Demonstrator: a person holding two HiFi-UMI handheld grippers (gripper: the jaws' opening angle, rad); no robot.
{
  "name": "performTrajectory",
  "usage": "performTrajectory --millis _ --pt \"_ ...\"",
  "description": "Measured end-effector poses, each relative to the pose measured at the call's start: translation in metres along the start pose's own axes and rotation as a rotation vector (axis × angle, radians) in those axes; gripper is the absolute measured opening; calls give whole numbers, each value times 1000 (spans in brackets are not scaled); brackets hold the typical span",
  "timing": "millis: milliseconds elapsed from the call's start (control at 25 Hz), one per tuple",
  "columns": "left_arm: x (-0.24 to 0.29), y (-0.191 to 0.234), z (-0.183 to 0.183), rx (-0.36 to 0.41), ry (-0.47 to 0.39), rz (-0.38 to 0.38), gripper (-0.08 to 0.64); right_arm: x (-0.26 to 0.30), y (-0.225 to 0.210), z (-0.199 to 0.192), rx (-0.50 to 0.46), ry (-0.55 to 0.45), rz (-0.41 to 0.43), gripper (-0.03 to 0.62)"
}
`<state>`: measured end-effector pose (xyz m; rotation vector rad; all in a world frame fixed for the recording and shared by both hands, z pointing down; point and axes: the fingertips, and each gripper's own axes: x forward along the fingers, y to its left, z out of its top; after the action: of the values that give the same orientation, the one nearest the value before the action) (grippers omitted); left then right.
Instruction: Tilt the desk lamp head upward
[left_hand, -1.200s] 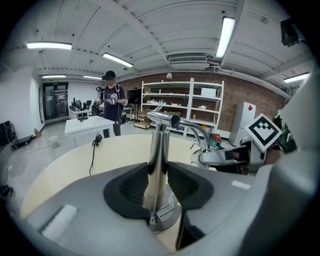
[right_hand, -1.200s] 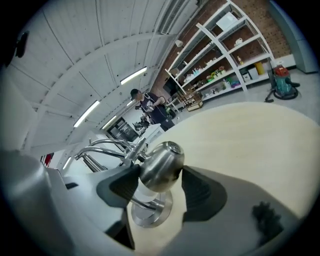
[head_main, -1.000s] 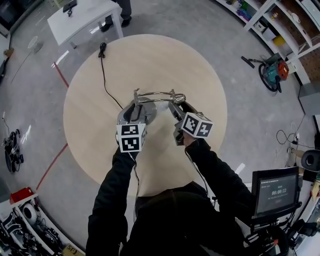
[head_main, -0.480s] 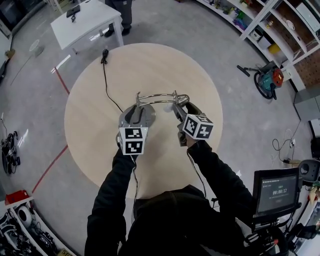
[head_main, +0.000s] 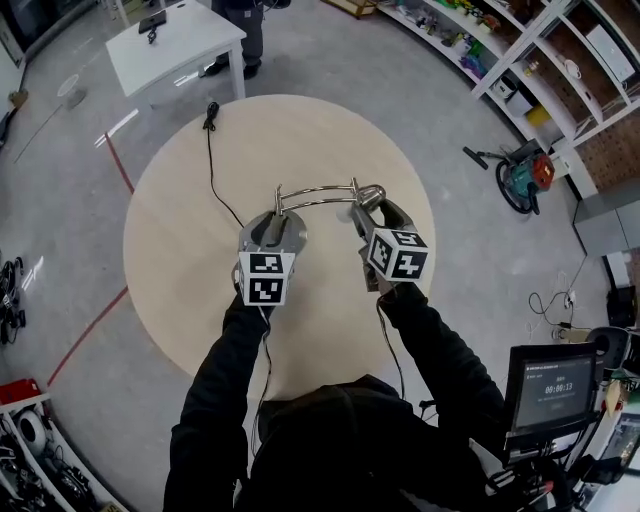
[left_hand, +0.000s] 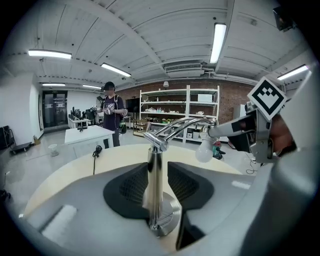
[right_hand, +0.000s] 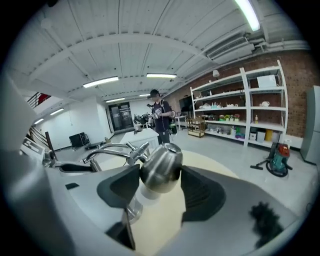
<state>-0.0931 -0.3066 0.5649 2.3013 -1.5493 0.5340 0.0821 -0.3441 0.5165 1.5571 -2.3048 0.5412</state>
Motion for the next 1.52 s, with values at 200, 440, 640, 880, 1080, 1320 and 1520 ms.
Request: performTrajectory --millis 200,440,640,880,1080,1320,1520 --pt "10 1 3 -7 -26 -6 129 -2 -3 18 -86 -6 -27 272" --pt "17 1 6 16 -35 -22 129 -3 -1 37 -177 -4 -70 272" --pt "-5 1 4 14 -39 -37 129 -25 22 52 -273 -26 -99 271" --pt "-18 5 -2 13 -49 -38 129 -39 47 67 -391 -50 -134 272" --pt "-20 5 0 12 -57 -35 129 -46 60 84 -477 -74 -152 271" --pt "-13 2 -1 11 -63 -41 129 -48 68 97 -587 -94 -164 270" --pt "-10 1 -2 5 -64 -53 131 -49 77 107 -661 -116 -178 270"
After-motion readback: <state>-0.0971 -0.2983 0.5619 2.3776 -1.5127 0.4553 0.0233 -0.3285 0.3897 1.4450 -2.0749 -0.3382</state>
